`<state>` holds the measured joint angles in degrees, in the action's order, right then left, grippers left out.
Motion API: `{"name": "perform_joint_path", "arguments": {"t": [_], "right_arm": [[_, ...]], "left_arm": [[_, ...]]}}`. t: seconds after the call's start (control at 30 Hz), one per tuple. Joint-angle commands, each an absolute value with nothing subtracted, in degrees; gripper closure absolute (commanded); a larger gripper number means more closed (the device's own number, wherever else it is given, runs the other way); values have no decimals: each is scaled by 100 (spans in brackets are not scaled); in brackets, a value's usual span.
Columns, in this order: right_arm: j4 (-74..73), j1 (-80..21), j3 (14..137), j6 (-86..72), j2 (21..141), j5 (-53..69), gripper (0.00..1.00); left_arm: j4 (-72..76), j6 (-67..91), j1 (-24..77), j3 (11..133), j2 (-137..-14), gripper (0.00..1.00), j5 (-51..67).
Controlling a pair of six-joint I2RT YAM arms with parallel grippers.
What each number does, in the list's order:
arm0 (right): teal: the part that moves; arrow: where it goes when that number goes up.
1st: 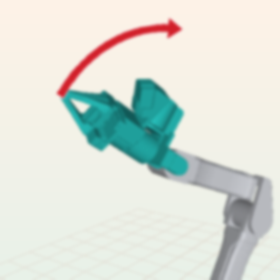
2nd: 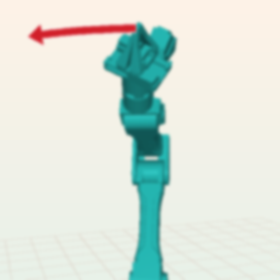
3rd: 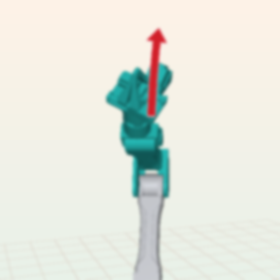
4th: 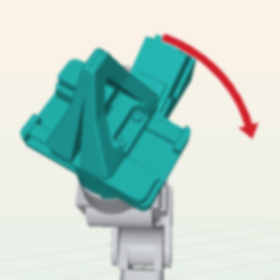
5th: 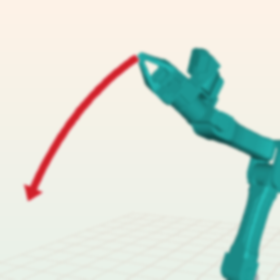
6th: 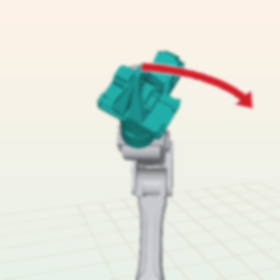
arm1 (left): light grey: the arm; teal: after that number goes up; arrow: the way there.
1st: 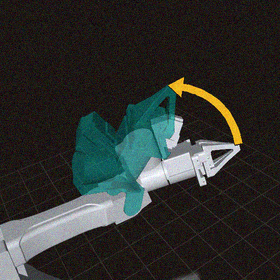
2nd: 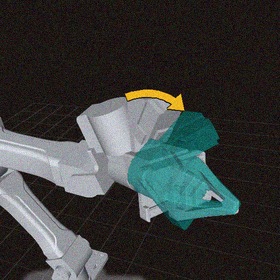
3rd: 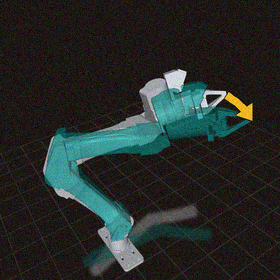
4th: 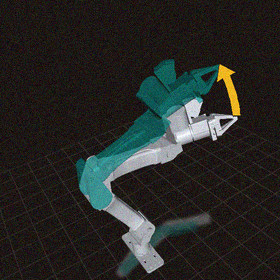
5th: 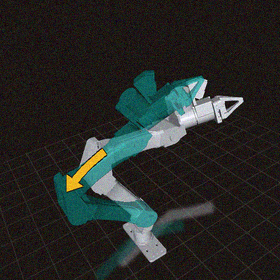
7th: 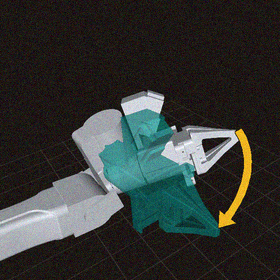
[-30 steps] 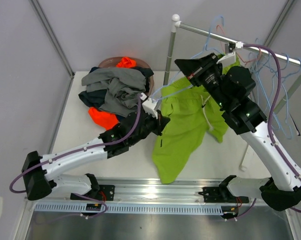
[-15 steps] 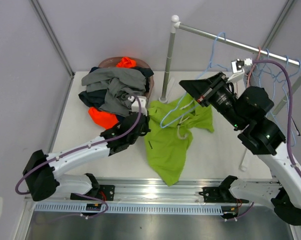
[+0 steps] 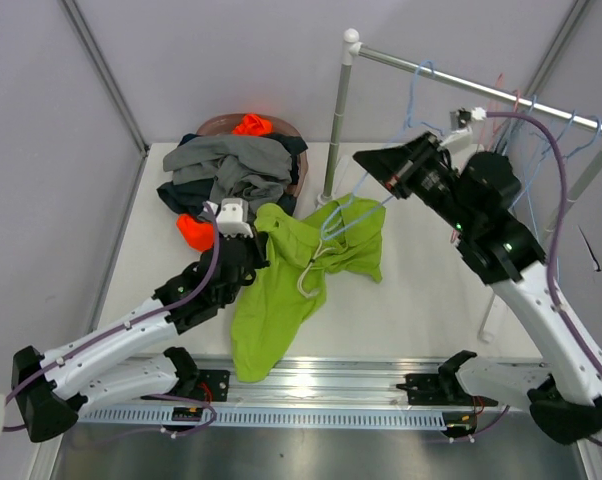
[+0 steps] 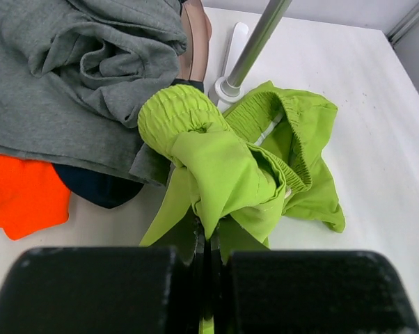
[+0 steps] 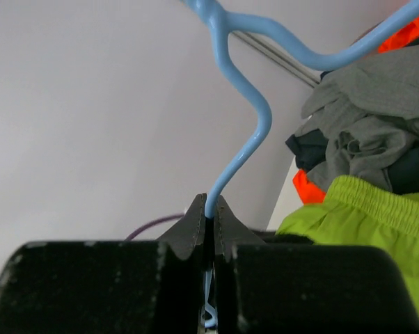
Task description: Remove the shorts from the hanger
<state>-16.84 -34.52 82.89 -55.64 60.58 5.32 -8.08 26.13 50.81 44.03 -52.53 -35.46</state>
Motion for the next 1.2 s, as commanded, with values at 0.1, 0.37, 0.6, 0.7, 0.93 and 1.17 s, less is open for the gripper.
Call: {"name": "perform_joint_path", "arguments": {"t": [0.1,0.37,0.6,0.7,0.93,1.17], "right_arm": [[-677,-2813,8481,-5766,7057,1573,100],[351,-2145,8543,-6047,7514,1722,100],[536,-2092,8552,-6126,7445,1837,100],[501,-2013,8526,-6117,7401,1758,100],[641,-1565,8009,-6521,7339,1793,100],[791,-1362,7568,-6724,7260,1723,100]], "left_arm": [[-826,2883,5045,4149,-4966,100,-3612],[-598,2883,5045,3788,-4869,100,-3463],[-334,2830,5045,3612,-5045,100,-3437],[-264,2830,5045,3621,-5159,100,-3393],[-272,2865,5045,3630,-5221,100,-3313],[-387,2900,5045,3621,-5115,100,-3305]]}}
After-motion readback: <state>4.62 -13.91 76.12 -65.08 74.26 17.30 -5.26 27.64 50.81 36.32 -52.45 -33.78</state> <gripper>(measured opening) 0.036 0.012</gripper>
